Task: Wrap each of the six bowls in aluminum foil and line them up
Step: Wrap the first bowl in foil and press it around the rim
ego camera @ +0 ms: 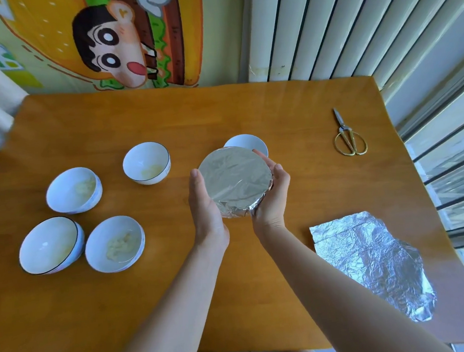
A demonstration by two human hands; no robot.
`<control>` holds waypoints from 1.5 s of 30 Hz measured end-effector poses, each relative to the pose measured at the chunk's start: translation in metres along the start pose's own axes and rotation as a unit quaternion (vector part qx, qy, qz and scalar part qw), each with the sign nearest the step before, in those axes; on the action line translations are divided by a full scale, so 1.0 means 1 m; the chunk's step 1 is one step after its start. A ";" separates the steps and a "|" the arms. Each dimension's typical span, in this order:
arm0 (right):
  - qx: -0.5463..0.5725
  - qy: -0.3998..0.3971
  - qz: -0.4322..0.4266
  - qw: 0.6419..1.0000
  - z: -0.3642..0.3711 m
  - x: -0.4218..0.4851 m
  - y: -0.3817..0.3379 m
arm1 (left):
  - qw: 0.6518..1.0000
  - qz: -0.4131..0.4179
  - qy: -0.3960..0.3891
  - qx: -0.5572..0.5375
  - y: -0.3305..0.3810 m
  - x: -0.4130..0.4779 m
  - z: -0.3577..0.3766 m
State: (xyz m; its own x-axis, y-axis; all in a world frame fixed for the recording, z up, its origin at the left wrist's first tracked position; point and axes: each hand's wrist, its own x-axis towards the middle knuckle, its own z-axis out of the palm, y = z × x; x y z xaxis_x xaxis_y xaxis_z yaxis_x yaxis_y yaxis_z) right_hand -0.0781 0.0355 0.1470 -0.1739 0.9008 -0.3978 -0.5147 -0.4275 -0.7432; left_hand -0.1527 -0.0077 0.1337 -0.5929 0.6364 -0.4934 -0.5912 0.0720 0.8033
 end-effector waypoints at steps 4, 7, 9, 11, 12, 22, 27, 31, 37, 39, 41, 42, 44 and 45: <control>-0.100 -0.047 -0.011 0.994 -0.014 0.006 0.003 | 0.999 -0.022 0.019 -0.014 -0.005 0.007 -0.010; -0.213 -0.060 -0.087 0.971 -0.029 0.004 0.007 | 0.998 -0.025 0.045 -0.040 -0.004 0.012 -0.013; -0.293 -0.142 -0.081 0.942 -0.035 0.000 0.012 | 0.997 -0.022 0.058 -0.048 -0.001 0.015 -0.014; -0.338 -0.221 -0.064 0.913 -0.040 0.002 0.015 | 0.997 -0.021 0.052 -0.049 0.001 0.019 -0.015; -0.358 -0.241 -0.063 0.900 -0.042 0.004 0.014 | 0.998 -0.020 0.045 -0.047 0.002 0.022 -0.016; -0.414 -0.272 -0.111 0.862 -0.039 0.017 0.003 | 0.999 -0.021 0.001 -0.033 0.011 0.029 -0.022; -0.361 -0.209 -0.073 0.906 -0.059 0.015 0.003 | 1.000 -0.006 0.003 -0.006 0.000 0.035 -0.032; -0.330 -0.108 -0.041 0.937 -0.069 0.013 0.013 | 1.000 -0.009 0.010 0.020 -0.022 0.039 -0.048; -0.310 -0.111 0.078 0.941 -0.081 0.013 0.046 | 0.998 -0.016 0.013 0.052 -0.066 0.038 -0.064; -0.303 -0.097 0.084 0.944 -0.090 0.015 0.057 | 0.997 -0.023 0.004 0.074 -0.076 0.038 -0.070; -0.299 -0.091 0.087 0.946 -0.100 0.016 0.065 | 0.996 -0.032 -0.002 0.088 -0.083 0.035 -0.075; -0.297 -0.089 0.089 0.947 -0.105 0.017 0.068 | 0.995 -0.031 -0.007 0.098 -0.088 0.035 -0.078; -0.297 -0.085 0.092 0.946 -0.112 0.018 0.072 | 0.992 -0.024 -0.016 0.122 -0.100 0.037 -0.085; -0.299 -0.085 0.094 0.946 -0.115 0.019 0.073 | 0.990 -0.020 -0.023 0.135 -0.104 0.037 -0.087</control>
State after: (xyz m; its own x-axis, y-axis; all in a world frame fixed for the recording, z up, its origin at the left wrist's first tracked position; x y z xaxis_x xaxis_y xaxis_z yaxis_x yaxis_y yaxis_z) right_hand -0.0220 0.0125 0.0237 -0.3745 0.7815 -0.4991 0.0977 -0.5019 -0.8594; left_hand -0.1604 -0.0588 0.0029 -0.5435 0.6623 -0.5158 -0.4416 0.2970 0.8467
